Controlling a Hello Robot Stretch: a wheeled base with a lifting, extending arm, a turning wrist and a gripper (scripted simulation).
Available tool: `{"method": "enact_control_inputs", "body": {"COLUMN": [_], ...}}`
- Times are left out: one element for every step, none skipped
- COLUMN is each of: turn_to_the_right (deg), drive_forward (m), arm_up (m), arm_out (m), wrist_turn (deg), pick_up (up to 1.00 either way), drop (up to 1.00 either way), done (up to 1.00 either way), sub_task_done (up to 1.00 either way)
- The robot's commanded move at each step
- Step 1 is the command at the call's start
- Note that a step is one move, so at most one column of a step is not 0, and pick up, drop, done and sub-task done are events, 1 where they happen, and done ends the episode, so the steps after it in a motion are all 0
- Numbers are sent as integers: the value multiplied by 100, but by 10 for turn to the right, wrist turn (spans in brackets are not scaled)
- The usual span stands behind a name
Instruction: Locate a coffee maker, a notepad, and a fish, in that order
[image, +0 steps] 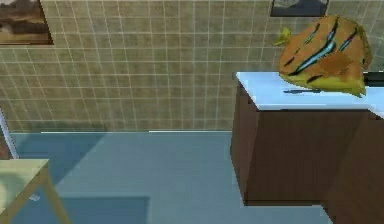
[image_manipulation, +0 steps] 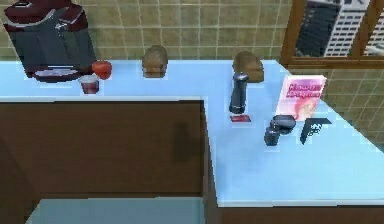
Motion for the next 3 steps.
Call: {"method": "enact_control_inputs", "body": {"turn_to_the_right": [180, 0, 150], "drive_forward": [0, 55, 0], "arm_up": [0, 0, 0], "arm_out": [0, 0, 0], "wrist_turn": [0, 0, 0], "pick_up": [0, 0, 0], "drop": [0, 0, 0], "done": [0, 0, 0], "sub_task_done": [0, 0, 0]}}
